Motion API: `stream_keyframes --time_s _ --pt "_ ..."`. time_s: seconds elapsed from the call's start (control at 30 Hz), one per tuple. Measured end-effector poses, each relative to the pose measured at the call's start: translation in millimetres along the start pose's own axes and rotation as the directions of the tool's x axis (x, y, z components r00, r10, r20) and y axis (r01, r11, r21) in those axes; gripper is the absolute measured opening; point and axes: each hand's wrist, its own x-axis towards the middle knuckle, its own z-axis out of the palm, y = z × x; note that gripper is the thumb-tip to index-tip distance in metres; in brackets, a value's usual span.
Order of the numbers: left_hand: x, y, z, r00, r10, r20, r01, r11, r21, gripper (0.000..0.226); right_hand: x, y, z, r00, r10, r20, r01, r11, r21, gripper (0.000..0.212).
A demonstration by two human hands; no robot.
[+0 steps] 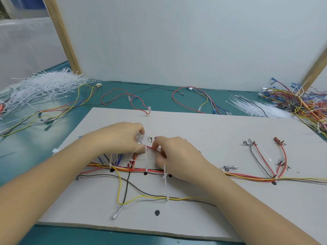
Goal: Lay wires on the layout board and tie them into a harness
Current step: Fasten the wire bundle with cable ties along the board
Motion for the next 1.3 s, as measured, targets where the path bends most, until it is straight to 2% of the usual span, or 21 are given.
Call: stream_keyframes --time_s 0.17,0.33,0.47,0.6,0.8,0.97,1.03,1.13,1.3 --pt "1.6 -1.9 -0.3 0.999 -0.01 0.041 0.011 0.999 -0.04 0.022 0.1 2.3 -4.0 0.996 0.05 -0.078 -0.037 0.986 0.165 0.016" --pt "-5.1 15.4 11.4 0.988 -0.065 -0.143 0.091 0.979 0.182 0.02 0.0 3.3 -4.6 0.997 0.054 -0.051 -0.041 0.971 0.235 0.016" --pt "-4.3 21.0 15.4 0.976 -0.023 -0.217 0.08 0.963 0.256 0.019 0.8 5.8 -6.9 0.998 0.067 -0.003 -0.063 0.95 0.306 0.016" --pt "-2.8 20.3 18.9 0.969 0.054 -0.243 0.03 0.943 0.331 0.018 2.0 11.1 -15.0 0.991 0.077 0.111 -0.112 0.928 0.356 0.015" --pt "-5.0 18.2 17.0 0.97 0.089 -0.224 -0.029 0.966 0.258 0.014 -1.9 13.8 -30.3 0.955 0.022 0.297 -0.119 0.942 0.315 0.023" --pt "-3.6 15.7 19.1 0.967 0.09 -0.24 -0.046 0.982 0.184 0.013 -12.7 10.9 -42.3 0.88 -0.045 0.472 -0.019 0.991 0.129 0.054" --pt "-3.3 14.5 20.4 0.963 0.096 -0.253 -0.052 0.983 0.176 0.018 -15.0 6.0 -40.0 0.876 -0.068 0.477 0.063 0.998 0.027 0.062" --pt "-4.4 14.4 19.4 0.963 0.093 -0.253 -0.054 0.987 0.154 0.028 -12.6 1.1 -35.7 0.885 -0.149 0.441 0.169 0.986 -0.006 0.044" --pt "-3.8 17.5 16.4 0.969 0.081 -0.233 -0.037 0.982 0.186 0.012 -11.8 -2.3 -33.9 0.898 -0.135 0.418 0.16 0.987 -0.026 0.032"
